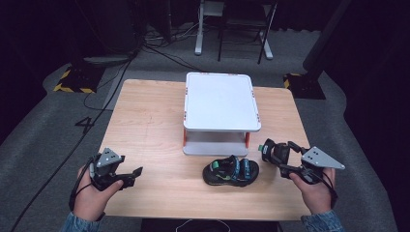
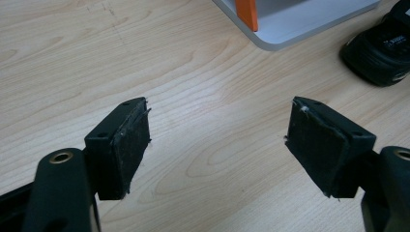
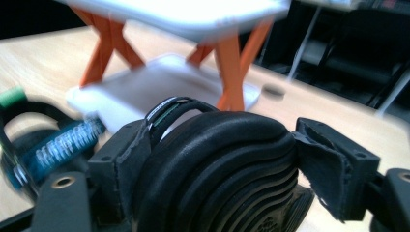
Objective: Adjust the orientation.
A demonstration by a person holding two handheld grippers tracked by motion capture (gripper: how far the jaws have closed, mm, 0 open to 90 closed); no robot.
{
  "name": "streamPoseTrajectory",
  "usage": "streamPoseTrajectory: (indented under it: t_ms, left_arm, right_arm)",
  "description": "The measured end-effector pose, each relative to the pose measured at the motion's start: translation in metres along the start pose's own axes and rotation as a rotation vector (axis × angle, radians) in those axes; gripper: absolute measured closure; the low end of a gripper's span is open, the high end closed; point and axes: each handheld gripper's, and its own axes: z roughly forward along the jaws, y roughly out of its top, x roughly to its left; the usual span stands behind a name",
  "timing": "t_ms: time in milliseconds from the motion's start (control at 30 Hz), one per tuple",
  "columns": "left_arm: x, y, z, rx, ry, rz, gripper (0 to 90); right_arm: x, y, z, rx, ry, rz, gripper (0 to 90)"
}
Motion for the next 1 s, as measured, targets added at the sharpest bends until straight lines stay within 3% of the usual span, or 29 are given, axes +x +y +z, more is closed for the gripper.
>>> streamPoseTrajectory:
  t_ms: [33, 100, 133, 233, 300, 367, 400, 500, 567, 733, 833, 867, 1000]
  left_arm:
    - [0.001, 0.000, 0.000, -0.002, 0.002, 0.003, 23.9]
    - [0.001, 0.000, 0.000, -0.003, 0.000, 0.001, 23.9]
    - [0.001, 0.000, 0.000, -0.004, -0.001, -0.004, 23.9]
    - [0.000, 0.000, 0.000, -0.005, -0.001, -0.001, 23.9]
    - [-0.001, 0.001, 0.000, -0.005, -0.006, 0.001, 23.9]
    - [-0.001, 0.001, 0.000, -0.003, -0.006, 0.002, 23.8]
    - [-0.002, 0.001, 0.002, -0.002, -0.004, 0.006, 23.8]
    - [-0.003, 0.002, 0.004, 0.004, -0.014, 0.002, 23.9]
    - [-0.004, 0.003, 0.006, 0.005, -0.016, 0.009, 23.8]
    - [-0.003, 0.003, 0.007, 0.008, -0.018, 0.011, 23.8]
    - [-0.002, 0.003, 0.007, 0.007, -0.017, 0.009, 23.8]
    - [-0.002, 0.003, 0.007, 0.007, -0.017, 0.008, 23.8]
    - [-0.003, 0.003, 0.007, 0.008, -0.019, 0.011, 23.8]
  right_arm:
    - [-0.001, -0.007, 0.001, -0.034, 0.023, 0.015, 22.0]
    - [0.000, -0.009, -0.001, -0.035, 0.022, 0.005, 21.9]
    - [0.004, -0.008, -0.011, 0.030, -0.002, -0.035, 21.5]
    - [0.013, -0.012, -0.024, 0.102, -0.044, -0.065, 21.0]
    - [0.017, -0.016, -0.034, 0.153, -0.095, -0.028, 20.6]
    - [0.021, -0.024, -0.043, 0.193, -0.159, 0.058, 20.3]
    - [0.023, -0.030, -0.046, 0.209, -0.169, 0.082, 20.5]
    - [0.022, -0.044, -0.049, 0.222, -0.131, 0.182, 19.8]
    - [0.021, -0.048, -0.049, 0.236, -0.091, 0.209, 23.9]
    - [0.023, -0.050, -0.051, 0.281, -0.077, 0.203, 27.3]
    - [0.026, -0.054, -0.049, 0.414, -0.067, 0.180, 25.4]
    - [0.028, -0.056, -0.047, 0.436, -0.069, 0.177, 24.9]
    - [0.028, -0.062, -0.047, 0.457, -0.064, 0.199, 24.3]
